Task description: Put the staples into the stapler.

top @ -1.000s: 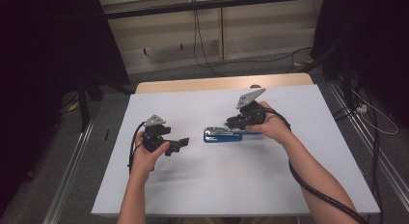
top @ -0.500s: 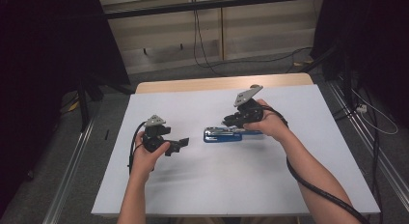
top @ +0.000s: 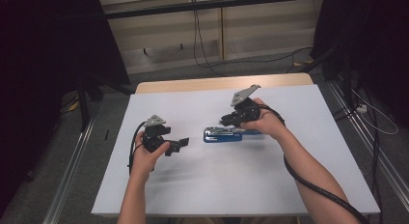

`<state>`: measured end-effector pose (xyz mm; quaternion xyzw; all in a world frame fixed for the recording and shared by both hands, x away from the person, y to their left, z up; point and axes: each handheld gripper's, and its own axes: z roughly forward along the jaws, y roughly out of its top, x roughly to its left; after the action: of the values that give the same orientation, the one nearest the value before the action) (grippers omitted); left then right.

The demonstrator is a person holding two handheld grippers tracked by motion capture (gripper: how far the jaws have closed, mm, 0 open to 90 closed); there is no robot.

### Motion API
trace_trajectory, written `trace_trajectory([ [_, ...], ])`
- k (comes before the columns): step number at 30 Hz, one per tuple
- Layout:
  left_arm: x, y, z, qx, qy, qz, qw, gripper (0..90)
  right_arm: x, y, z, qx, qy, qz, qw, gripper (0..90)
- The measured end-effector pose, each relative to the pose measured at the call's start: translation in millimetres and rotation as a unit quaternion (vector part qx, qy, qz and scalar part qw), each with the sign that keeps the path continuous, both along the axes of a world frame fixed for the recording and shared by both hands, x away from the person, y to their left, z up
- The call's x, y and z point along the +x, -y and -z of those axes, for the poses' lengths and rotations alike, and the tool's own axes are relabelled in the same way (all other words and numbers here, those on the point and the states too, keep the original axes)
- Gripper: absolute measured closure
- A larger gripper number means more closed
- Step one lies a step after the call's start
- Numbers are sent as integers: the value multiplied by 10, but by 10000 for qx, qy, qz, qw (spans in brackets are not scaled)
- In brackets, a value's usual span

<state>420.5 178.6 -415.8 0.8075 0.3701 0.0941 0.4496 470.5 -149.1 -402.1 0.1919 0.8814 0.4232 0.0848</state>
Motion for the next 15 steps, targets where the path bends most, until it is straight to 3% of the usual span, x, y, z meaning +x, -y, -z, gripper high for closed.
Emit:
trace_trajectory([
  [15,5,9,13,34,-20,34,10000,54,71,-97,61,-29,-47,-184,9998,793],
])
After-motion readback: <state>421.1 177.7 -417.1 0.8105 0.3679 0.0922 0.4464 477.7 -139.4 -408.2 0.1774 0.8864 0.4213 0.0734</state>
